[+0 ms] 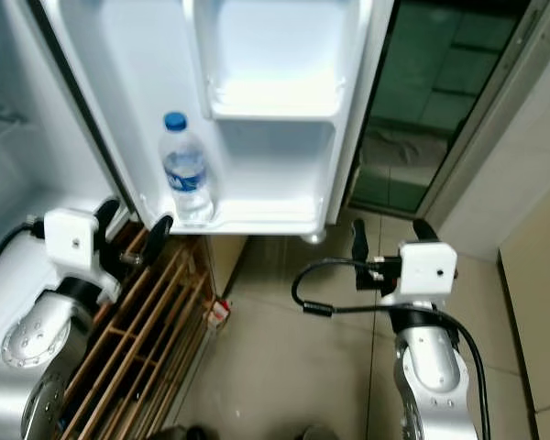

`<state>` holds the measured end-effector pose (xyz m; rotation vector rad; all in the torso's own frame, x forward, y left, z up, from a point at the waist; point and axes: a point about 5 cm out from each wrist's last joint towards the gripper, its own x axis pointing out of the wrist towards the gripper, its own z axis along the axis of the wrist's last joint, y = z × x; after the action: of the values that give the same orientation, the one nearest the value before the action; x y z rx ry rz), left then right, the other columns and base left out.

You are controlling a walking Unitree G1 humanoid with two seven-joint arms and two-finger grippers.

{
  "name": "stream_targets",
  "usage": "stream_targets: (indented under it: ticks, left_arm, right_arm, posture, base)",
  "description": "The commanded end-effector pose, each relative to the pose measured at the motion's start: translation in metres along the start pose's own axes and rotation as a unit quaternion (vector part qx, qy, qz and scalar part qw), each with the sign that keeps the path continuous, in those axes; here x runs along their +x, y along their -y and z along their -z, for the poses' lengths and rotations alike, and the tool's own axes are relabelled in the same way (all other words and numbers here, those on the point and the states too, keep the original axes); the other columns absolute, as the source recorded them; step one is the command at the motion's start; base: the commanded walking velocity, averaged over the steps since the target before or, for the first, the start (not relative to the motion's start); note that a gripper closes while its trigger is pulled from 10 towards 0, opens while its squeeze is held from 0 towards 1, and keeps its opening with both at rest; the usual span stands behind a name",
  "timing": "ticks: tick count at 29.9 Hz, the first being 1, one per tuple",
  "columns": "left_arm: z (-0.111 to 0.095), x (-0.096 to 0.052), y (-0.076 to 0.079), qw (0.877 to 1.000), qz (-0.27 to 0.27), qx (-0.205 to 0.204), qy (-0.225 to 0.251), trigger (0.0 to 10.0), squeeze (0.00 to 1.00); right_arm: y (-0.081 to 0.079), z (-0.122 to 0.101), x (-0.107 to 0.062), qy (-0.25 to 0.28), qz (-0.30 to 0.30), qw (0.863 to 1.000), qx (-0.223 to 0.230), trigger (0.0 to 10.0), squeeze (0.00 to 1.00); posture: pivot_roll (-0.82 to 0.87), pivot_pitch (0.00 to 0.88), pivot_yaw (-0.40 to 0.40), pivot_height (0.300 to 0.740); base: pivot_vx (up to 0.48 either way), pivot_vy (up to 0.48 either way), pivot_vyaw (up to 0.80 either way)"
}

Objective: Restocking fridge

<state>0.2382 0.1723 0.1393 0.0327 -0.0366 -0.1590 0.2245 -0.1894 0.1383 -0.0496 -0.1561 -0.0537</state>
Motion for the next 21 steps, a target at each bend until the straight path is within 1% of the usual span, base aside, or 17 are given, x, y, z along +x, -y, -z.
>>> stream_targets:
  ticks: [1, 3, 5, 7, 10, 11, 16, 17, 21]
  left_arm:
    - [0.000, -0.001, -0.003, 1.000, -0.024, 0.008, 0.011, 10.0, 0.00]
    - [0.008, 0.001, 0.001, 1.000, -0.028, 0.008, 0.001, 10.0, 0.00]
    - [0.010, 0.008, 0.007, 1.000, -0.021, 0.018, 0.000, 10.0, 0.00]
    - [0.005, 0.015, 0.012, 1.000, -0.015, 0.013, 0.017, 10.0, 0.00]
    - [-0.001, 0.019, 0.014, 0.999, -0.008, 0.007, 0.035, 10.0, 0.00]
    - [-0.003, 0.020, 0.016, 0.999, -0.001, 0.014, 0.046, 10.0, 0.00]
    - [-0.003, 0.023, 0.019, 0.999, -0.003, 0.011, 0.051, 10.0, 0.00]
    - [-0.004, 0.026, 0.021, 0.998, -0.001, 0.011, 0.055, 10.0, 0.00]
    - [-0.006, 0.032, 0.023, 0.998, -0.001, 0.012, 0.060, 10.0, 0.00]
  right_arm:
    - [0.006, 0.001, -0.001, 0.001, 0.020, 1.000, 0.010, 10.0, 0.00]
    - [0.004, 0.006, -0.001, -0.008, 0.020, 1.000, 0.014, 10.0, 0.00]
    - [0.004, 0.009, 0.002, -0.012, 0.020, 1.000, 0.016, 10.0, 0.00]
    - [0.004, 0.010, 0.007, -0.013, 0.015, 1.000, 0.016, 10.0, 0.00]
    - [0.004, 0.009, 0.012, -0.012, 0.007, 1.000, 0.014, 10.0, 0.00]
    - [0.005, 0.009, 0.016, -0.011, 0.004, 1.000, 0.013, 10.0, 0.00]
    - [0.006, 0.011, 0.023, -0.012, 0.002, 1.000, 0.012, 10.0, 0.00]
    - [0.004, 0.013, 0.026, -0.014, -0.005, 1.000, 0.011, 10.0, 0.00]
    - [-0.002, 0.014, 0.028, -0.015, -0.018, 1.000, 0.012, 10.0, 0.00]
  posture:
    - [-0.14, 0.012, 0.020, 0.740]
    - [-0.14, 0.006, 0.018, 0.740]
    - [-0.14, 0.001, 0.016, 0.740]
    - [-0.14, 0.000, 0.007, 0.740]
    - [-0.14, 0.000, 0.003, 0.740]
    - [-0.14, 0.000, -0.002, 0.740]
    - [-0.13, 0.000, -0.012, 0.740]
    - [-0.12, 0.000, -0.017, 0.740]
    - [-0.11, 0.000, -0.020, 0.740]
  base:
    - [0.000, 0.000, 0.00]
    - [0.000, 0.000, 0.00]
    - [0.000, 0.000, 0.00]
    - [0.000, 0.000, 0.00]
    - [0.000, 0.000, 0.00]
    - [0.000, -0.480, 0.00]
    - [0.000, -0.480, 0.00]
    - [0.000, -0.480, 0.00]
    - [0.000, -0.480, 0.00]
